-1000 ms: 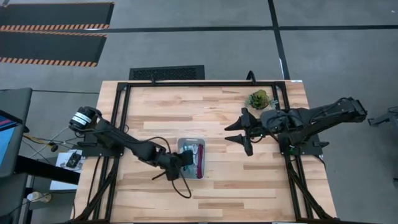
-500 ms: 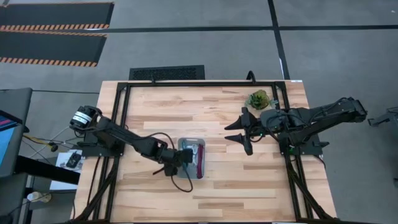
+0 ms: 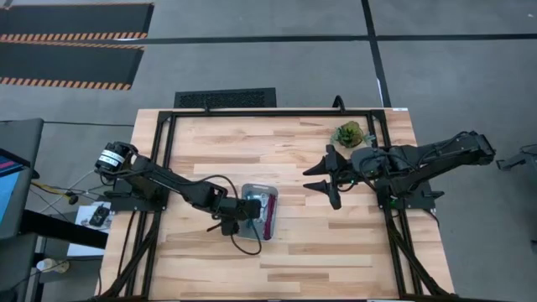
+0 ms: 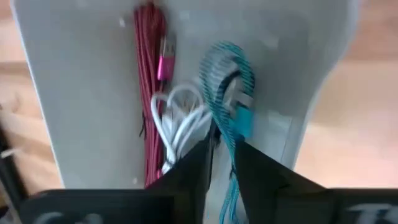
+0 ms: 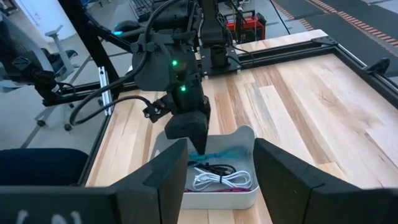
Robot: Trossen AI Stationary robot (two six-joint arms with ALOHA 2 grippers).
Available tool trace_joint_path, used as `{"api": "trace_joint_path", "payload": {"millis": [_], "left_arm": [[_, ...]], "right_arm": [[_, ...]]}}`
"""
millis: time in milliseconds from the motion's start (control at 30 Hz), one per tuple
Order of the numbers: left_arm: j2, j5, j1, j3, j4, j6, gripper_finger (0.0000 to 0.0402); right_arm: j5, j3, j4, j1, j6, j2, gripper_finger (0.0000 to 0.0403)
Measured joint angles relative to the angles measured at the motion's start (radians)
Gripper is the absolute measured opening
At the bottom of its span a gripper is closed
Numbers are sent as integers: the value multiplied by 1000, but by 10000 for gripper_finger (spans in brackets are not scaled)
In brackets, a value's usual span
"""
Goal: Pick and place USB-C Cables
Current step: Put the blue charger cable into the gray bin, then return to Home Position
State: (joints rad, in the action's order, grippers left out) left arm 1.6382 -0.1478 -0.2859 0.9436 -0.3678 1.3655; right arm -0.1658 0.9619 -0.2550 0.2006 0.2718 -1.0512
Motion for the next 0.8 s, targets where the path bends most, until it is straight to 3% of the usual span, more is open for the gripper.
{"api": "trace_joint_path", "payload": {"millis": [267, 433, 800], "left_arm": [[-13, 25, -4, 0, 32, -35, 154], [-52, -2, -14, 0, 83, -155, 198], [-256, -332, -34, -1, 91, -425, 220]], "right_arm": [[0, 0, 0, 0, 0, 0, 204], [0, 0, 0, 0, 0, 0, 204], [-29, 0, -20, -53, -11, 0, 205]]}}
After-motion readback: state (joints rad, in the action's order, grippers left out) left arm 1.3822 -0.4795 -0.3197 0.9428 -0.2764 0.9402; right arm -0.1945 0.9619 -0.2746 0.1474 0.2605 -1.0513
